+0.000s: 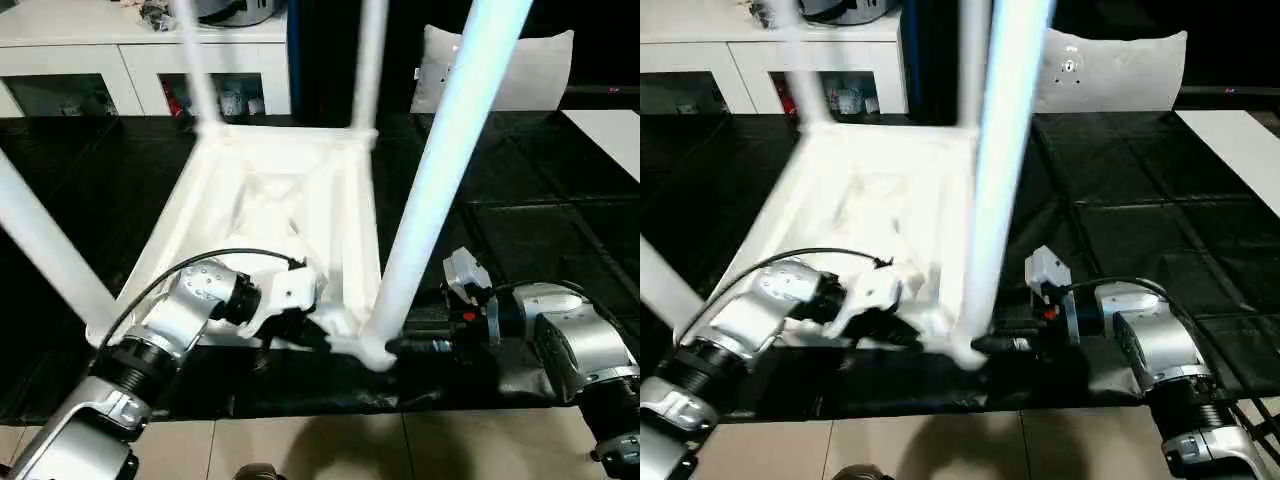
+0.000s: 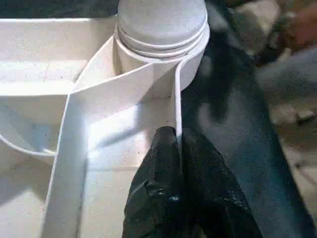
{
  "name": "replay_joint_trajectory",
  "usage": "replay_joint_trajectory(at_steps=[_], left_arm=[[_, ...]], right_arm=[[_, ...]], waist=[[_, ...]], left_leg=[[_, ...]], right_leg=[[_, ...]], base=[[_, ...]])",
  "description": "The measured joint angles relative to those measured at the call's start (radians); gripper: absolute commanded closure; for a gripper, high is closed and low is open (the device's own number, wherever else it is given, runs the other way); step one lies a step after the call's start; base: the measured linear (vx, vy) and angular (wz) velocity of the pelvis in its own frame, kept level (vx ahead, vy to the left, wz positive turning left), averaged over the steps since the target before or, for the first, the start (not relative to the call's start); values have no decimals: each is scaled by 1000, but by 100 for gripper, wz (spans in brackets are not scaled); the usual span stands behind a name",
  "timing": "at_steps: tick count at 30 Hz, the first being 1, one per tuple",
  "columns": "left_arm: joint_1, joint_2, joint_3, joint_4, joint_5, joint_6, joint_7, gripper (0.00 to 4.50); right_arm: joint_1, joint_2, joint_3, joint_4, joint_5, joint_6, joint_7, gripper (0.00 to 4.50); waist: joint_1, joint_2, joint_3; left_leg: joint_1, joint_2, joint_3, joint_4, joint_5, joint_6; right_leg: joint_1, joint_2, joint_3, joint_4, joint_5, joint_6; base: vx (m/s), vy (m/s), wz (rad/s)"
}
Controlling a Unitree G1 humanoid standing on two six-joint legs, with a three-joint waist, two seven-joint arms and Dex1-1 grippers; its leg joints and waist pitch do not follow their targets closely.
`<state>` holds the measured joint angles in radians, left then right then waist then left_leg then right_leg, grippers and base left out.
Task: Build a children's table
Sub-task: Rotate leg to tighten
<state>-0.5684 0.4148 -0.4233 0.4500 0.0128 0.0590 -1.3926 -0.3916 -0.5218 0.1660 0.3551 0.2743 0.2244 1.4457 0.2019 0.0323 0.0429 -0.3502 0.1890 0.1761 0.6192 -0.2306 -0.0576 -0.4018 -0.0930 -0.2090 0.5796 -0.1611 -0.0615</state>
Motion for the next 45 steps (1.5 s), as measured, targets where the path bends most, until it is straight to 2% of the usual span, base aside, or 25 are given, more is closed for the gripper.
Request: replay_joint_trajectory(at_steps=[19,26,28,29,32,34,36,38,40,42,44,45], left_arm=[[-4,14,-16,-5,-5,-24,-52,450],[-4,-10,7,-13,-16,88,-13,450],[-8,-37,44,-3,6,155,81,450],[-17,-52,59,7,18,183,126,450],[-35,-123,93,28,33,269,273,450],[-45,-189,116,57,39,318,385,450],[-76,-236,133,94,48,344,481,450],[-91,-289,154,130,63,347,573,450],[-104,-324,168,150,72,348,646,450],[-105,-343,172,150,74,348,677,450],[-109,-348,172,148,74,348,681,450],[-111,-348,171,143,74,348,681,450]], right_arm=[[1,9,31,-29,25,33,65,235],[49,29,-5,-115,44,136,-40,246],[51,83,-41,-119,14,160,-173,246],[49,117,-63,-119,0,168,-246,246],[33,200,-120,-106,-44,188,-473,247],[-3,261,-148,-72,-81,209,-626,250],[-47,316,-168,-43,-110,230,-770,250],[-76,384,-199,-13,-132,231,-910,250],[-94,442,-225,7,-150,214,-1033,250],[-94,459,-227,9,-165,183,-1077,196],[-93,464,-228,9,-166,164,-1084,177],[-93,472,-232,9,-165,154,-1090,177]], waist=[[-2,0,0],[-4,1,-1],[-13,1,-1],[-25,1,-1],[-75,1,-1],[-111,2,-1],[-130,3,-1],[-139,2,-1],[-141,2,-1],[-138,3,-1],[-133,3,-1],[-129,3,-2]], left_leg=[[0,1,0,0,0,0],[0,0,0,0,0,-2],[3,1,0,0,-1,-9],[4,1,-1,0,1,-11],[2,2,-1,0,2,-11],[2,5,-3,0,2,-11],[1,8,-3,0,1,-10],[1,6,-5,0,0,-9],[0,3,-6,-4,0,-8],[-2,3,-6,-7,-1,-5],[-5,3,-7,-8,-2,-2],[-9,2,-6,-7,-3,-1]], right_leg=[[0,1,0,-1,0,0],[2,1,0,0,1,0],[6,1,0,0,2,0],[6,2,-1,-2,3,1],[7,2,-4,-9,5,5],[12,2,-13,-20,8,9],[14,2,-18,-25,9,9],[15,2,-18,-25,12,8],[14,1,-18,-25,14,5],[13,1,-18,-26,12,5],[9,1,-17,-25,9,6],[3,0,-14,-18,8,2]], base=[[0,0,0],[0,0,0],[0,0,0],[0,0,0],[0,0,0],[0,0,0],[0,0,0],[0,0,0],[0,0,0],[0,0,0],[57,-1,1],[56,0,0]])
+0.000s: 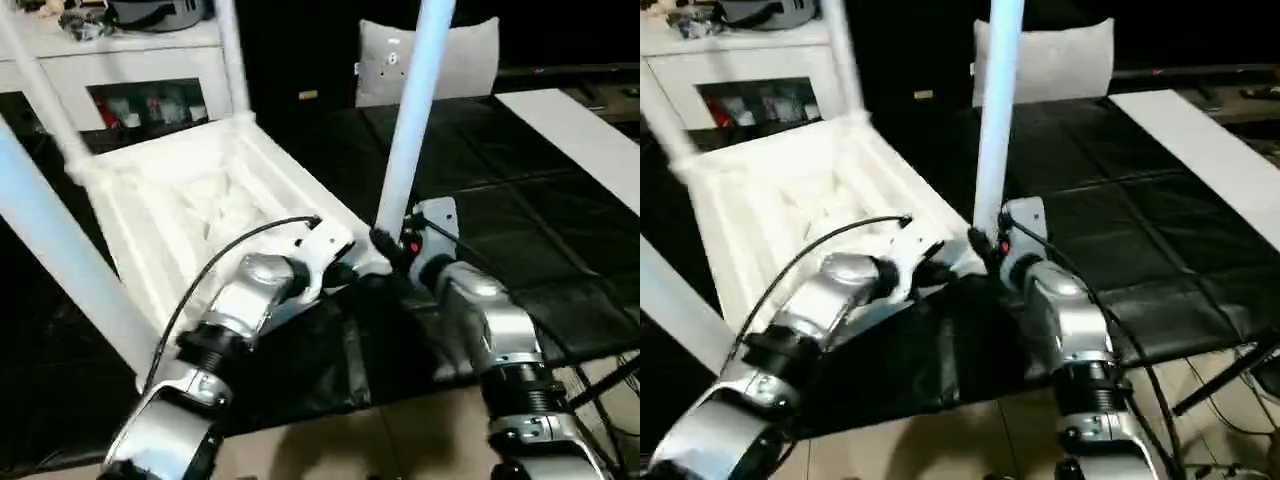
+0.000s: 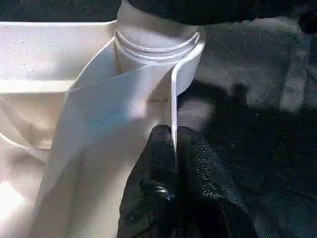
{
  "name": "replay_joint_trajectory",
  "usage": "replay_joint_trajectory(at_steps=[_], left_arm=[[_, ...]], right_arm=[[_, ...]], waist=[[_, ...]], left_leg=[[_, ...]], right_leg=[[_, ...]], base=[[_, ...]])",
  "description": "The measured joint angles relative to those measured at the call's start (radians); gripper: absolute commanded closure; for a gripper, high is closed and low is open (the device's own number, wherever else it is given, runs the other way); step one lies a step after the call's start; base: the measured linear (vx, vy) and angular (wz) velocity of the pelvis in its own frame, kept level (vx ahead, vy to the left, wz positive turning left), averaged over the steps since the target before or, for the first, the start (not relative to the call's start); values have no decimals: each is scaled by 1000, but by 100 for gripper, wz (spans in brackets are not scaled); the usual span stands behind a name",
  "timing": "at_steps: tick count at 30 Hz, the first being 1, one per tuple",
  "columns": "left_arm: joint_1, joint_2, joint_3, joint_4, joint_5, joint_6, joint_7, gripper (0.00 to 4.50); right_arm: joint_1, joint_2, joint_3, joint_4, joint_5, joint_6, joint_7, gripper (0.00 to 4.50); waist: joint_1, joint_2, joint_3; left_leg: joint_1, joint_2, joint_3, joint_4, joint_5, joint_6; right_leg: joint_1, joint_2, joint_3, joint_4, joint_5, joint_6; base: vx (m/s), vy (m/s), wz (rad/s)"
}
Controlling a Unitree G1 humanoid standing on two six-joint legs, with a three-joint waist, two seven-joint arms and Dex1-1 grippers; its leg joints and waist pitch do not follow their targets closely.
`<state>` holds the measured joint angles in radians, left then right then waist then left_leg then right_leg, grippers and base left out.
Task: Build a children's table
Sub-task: Rotate leg to tighten
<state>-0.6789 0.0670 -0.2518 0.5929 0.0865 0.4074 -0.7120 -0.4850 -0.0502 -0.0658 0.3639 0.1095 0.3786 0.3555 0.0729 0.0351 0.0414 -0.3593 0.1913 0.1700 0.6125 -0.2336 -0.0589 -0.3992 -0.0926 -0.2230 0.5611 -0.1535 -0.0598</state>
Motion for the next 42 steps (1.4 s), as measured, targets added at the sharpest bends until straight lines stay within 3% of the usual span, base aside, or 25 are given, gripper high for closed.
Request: replay_joint_trajectory(at_steps=[4,6,10,21,29,32,36,42], left_arm=[[0,-1,-5,-6,0,-10,-2,450],[0,7,-9,-6,0,-19,-7,450],[6,25,-15,-11,-3,-32,-41,450],[43,167,-73,-60,-37,-113,-292,450],[63,282,-112,-78,-66,-234,-530,450],[70,307,-137,-94,-74,-260,-589,450],[71,325,-161,-98,-78,-284,-654,450],[72,342,-186,-107,-81,-308,-716,450]], right_arm=[[3,0,-7,0,7,-22,6,138],[7,-3,-7,-1,16,-26,20,106],[24,-18,-5,-9,34,-32,67,87],[42,-217,26,-36,103,-37,394,5],[45,-403,137,-51,136,-88,770,5],[48,-426,172,-57,134,-123,856,5],[60,-447,202,-68,138,-133,955,5],[67,-464,242,-77,173,-123,1058,58]], waist=[[17,0,0],[21,0,0],[31,1,0],[78,1,1],[114,0,1],[126,0,1],[128,0,1],[126,0,1]], left_leg=[[-5,0,2,6,-2,1],[-5,1,2,5,-1,1],[-5,1,2,5,2,-3],[3,1,3,6,3,-5],[3,1,3,7,3,-4],[4,1,3,7,3,-4],[7,1,4,8,3,-4],[9,1,4,8,3,-4]], right_leg=[[-11,-1,4,16,-8,-6],[-13,-1,4,18,-8,-8],[-13,0,4,17,-7,-6],[-10,0,5,16,-3,-5],[-9,-1,5,16,-4,-5],[-8,-1,6,16,-4,-5],[-5,-1,6,16,-4,-5],[-3,-1,6,16,-4,-5]], base=[[0,0,0],[0,0,0],[0,0,0],[0,0,0],[0,0,0],[0,0,0],[0,0,0],[0,0,0]])
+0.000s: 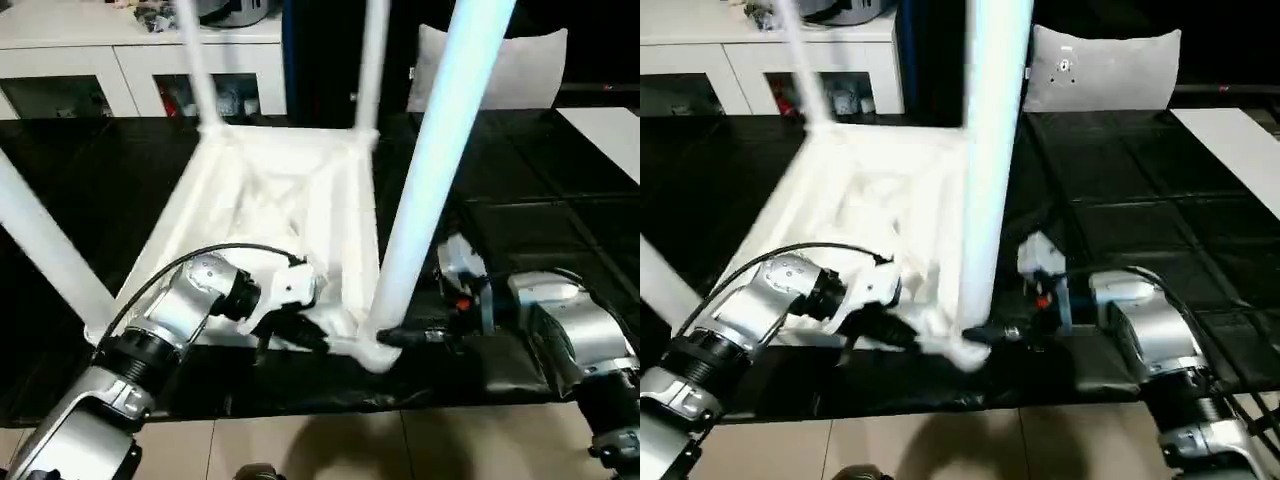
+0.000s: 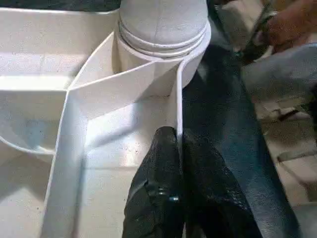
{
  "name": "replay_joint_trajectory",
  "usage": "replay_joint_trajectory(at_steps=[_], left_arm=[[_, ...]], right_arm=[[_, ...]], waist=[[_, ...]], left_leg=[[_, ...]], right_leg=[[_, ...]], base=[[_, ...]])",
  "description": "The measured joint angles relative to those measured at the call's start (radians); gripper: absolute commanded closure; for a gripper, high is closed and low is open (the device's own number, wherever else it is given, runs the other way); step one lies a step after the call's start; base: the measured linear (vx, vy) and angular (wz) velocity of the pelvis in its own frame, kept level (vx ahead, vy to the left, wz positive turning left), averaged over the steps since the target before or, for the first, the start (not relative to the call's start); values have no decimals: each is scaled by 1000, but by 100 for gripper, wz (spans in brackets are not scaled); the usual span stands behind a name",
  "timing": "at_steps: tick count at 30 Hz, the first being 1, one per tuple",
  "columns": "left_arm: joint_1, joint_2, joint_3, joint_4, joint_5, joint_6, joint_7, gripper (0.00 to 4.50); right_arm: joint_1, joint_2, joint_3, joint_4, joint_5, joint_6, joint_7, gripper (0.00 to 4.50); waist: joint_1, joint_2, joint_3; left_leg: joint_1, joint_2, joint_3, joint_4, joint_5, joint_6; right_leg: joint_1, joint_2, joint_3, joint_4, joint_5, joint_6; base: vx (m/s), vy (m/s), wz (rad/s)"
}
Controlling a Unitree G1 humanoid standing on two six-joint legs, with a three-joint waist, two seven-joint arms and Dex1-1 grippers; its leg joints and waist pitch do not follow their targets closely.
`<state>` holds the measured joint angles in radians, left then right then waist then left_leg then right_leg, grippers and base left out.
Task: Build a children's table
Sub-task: Rotate leg to tighten
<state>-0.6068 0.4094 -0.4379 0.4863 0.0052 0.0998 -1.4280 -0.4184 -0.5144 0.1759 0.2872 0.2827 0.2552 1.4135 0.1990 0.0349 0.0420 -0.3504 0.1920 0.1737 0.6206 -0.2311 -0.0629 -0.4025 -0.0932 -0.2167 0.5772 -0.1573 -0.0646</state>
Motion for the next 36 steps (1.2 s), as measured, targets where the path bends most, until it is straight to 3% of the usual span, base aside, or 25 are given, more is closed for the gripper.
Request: replay_joint_trajectory(at_steps=[18,25,26,29,33,36], left_arm=[[6,3,-10,-11,-3,-15,-8,450],[15,-9,15,-32,-10,65,26,450],[15,-19,35,-29,-5,95,68,450],[11,-73,88,-19,20,180,218,450],[-1,-179,129,-8,34,287,424,450],[-2,-261,163,9,44,319,566,450]], right_arm=[[-1,-1,40,10,21,61,78,207],[36,42,-2,-34,35,121,-14,236],[44,70,-25,-38,30,135,-74,237],[44,147,-95,-37,5,164,-293,239],[4,244,-158,-7,-60,185,-577,241],[-9,314,-185,-1,-122,172,-757,243]], waist=[[-2,-1,0],[-6,-1,0],[-11,-1,0],[-47,-2,0],[-117,0,0],[-140,-1,0]], left_leg=[[0,0,0,0,0,0],[0,0,0,0,0,0],[0,0,0,0,-1,-3],[1,0,0,0,1,-7],[-2,8,0,-1,1,-7],[0,7,-1,-1,-1,-4]], right_leg=[[0,0,0,-1,0,0],[1,0,0,0,0,1],[2,1,0,0,0,1],[4,1,-1,-3,3,4],[10,2,-16,-23,7,11],[12,2,-16,-25,8,11]], base=[[0,0,0],[0,0,0],[0,0,0],[0,0,0],[0,0,0],[0,0,0]])
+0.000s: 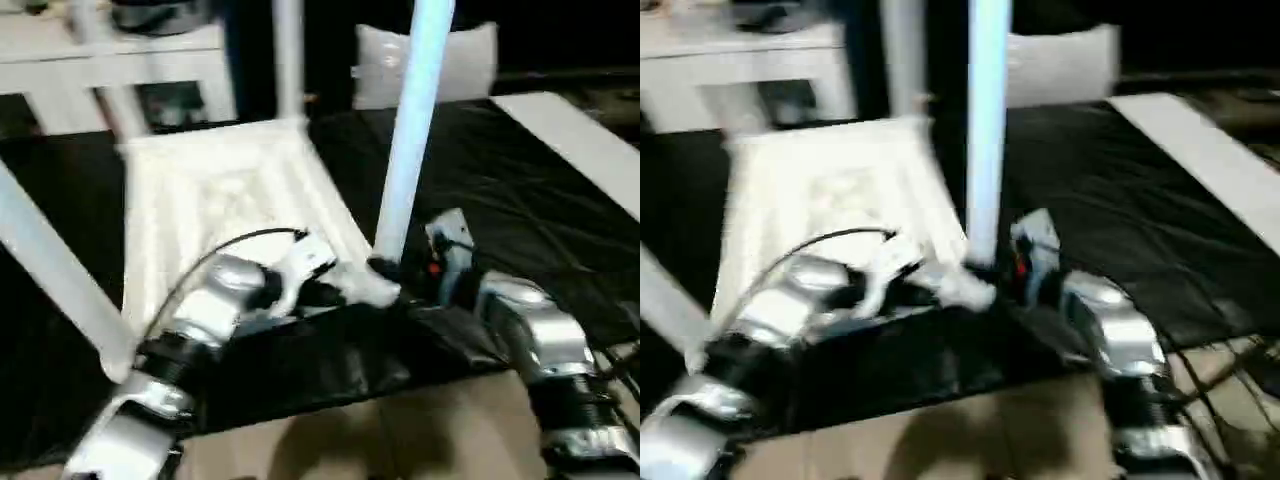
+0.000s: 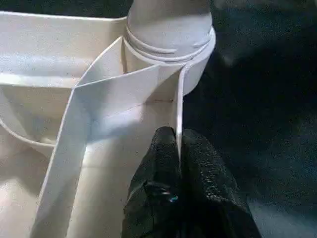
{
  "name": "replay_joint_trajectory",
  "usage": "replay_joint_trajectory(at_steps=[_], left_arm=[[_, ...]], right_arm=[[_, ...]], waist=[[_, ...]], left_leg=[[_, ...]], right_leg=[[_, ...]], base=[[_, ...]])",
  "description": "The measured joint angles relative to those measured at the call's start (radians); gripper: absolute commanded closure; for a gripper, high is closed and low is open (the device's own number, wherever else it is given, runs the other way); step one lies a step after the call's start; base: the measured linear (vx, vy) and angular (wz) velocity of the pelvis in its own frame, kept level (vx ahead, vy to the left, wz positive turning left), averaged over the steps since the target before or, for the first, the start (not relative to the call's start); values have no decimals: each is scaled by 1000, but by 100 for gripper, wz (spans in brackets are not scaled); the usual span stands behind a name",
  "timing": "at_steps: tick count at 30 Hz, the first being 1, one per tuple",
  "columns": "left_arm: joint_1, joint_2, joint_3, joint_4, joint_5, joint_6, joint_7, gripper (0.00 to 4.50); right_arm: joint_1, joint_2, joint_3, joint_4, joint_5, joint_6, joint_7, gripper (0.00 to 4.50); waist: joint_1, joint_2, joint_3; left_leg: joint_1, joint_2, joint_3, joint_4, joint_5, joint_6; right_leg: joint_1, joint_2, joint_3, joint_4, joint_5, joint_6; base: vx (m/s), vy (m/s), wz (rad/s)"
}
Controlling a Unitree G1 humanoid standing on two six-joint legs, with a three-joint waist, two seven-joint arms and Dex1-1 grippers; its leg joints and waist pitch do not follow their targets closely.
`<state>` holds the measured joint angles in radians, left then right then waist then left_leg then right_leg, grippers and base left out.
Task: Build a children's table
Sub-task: Rotate leg to tighten
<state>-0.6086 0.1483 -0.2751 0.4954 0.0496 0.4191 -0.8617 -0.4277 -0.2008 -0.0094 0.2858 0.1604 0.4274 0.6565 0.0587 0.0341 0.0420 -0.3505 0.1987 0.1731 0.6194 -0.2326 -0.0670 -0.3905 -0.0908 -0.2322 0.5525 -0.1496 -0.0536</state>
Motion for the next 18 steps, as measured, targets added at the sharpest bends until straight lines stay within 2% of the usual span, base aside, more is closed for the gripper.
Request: replay_joint_trajectory(at_steps=[3,5,6,9,15,18], left_arm=[[-9,-41,5,4,19,12,70,450],[-10,-45,6,3,20,12,78,450],[-10,-47,7,-1,20,12,82,450],[-10,-50,5,-12,20,12,86,450],[-10,-48,3,-17,20,11,83,450],[-10,-36,2,-18,19,10,66,450]], right_arm=[[-1,35,-3,0,-45,-34,-108,243],[-1,40,-3,0,-48,-44,-123,243],[-1,43,-7,0,-48,-51,-128,213],[0,62,-23,0,-43,-70,-136,171],[25,66,-31,-27,-17,-72,-130,125],[31,52,-31,-31,1,-71,-106,100]], waist=[[0,0,0],[3,0,0],[6,1,0],[14,0,0],[30,1,0],[32,1,0]], left_leg=[[-1,-5,-1,-6,-1,3],[-1,-6,-2,-11,0,6],[-3,-6,-2,-12,-1,7],[-12,-7,-2,-9,-1,8],[-11,-6,-1,-9,-1,8],[-11,-6,-1,-9,0,7]], right_leg=[[0,-2,2,0,1,-1],[-2,-2,3,0,0,-2],[-4,-2,4,0,-2,-2],[-15,-3,7,10,-5,-8],[-17,-2,7,13,-8,-9],[-17,-2,8,13,-6,-10]], base=[[0,0,0],[26,-1,1],[52,-2,2],[0,0,0],[0,0,0],[0,0,0]])
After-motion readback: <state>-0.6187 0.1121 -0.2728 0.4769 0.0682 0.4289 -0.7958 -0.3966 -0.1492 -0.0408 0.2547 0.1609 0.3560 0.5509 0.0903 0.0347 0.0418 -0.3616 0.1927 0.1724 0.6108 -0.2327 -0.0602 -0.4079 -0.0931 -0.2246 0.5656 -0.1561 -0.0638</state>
